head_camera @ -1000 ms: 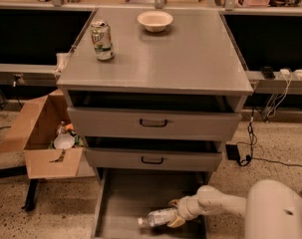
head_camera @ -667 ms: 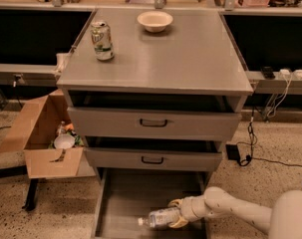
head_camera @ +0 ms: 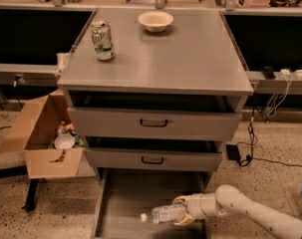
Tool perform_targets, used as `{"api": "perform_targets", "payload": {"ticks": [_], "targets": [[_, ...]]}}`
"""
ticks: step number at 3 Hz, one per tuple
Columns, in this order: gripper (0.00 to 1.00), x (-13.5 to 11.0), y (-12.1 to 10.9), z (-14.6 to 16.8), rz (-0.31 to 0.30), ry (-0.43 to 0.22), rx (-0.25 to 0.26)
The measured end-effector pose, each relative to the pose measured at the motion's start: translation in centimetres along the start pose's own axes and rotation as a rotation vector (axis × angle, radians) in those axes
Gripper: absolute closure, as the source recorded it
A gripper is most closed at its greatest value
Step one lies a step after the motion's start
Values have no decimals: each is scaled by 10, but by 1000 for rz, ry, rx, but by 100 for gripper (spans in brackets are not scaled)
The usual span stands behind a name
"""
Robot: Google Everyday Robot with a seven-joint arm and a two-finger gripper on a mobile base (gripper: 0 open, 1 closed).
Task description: Pick blue plastic bottle from bottom drawer and place on counter
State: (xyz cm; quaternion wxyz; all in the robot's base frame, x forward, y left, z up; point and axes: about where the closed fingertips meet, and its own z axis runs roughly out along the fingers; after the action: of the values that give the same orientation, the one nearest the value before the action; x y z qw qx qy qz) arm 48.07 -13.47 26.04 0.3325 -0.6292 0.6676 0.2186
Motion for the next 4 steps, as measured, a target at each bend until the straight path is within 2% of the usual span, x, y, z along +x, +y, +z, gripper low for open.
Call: {"api": "perform_targets", "payload": {"ticks": [1, 2, 3, 4], "targets": [[100, 0, 0, 0, 0, 0, 0], [100, -53, 12, -50, -68, -36, 6], [100, -124, 24, -119, -166, -71, 18], [100, -179, 23, -181, -248, -92, 52]]}}
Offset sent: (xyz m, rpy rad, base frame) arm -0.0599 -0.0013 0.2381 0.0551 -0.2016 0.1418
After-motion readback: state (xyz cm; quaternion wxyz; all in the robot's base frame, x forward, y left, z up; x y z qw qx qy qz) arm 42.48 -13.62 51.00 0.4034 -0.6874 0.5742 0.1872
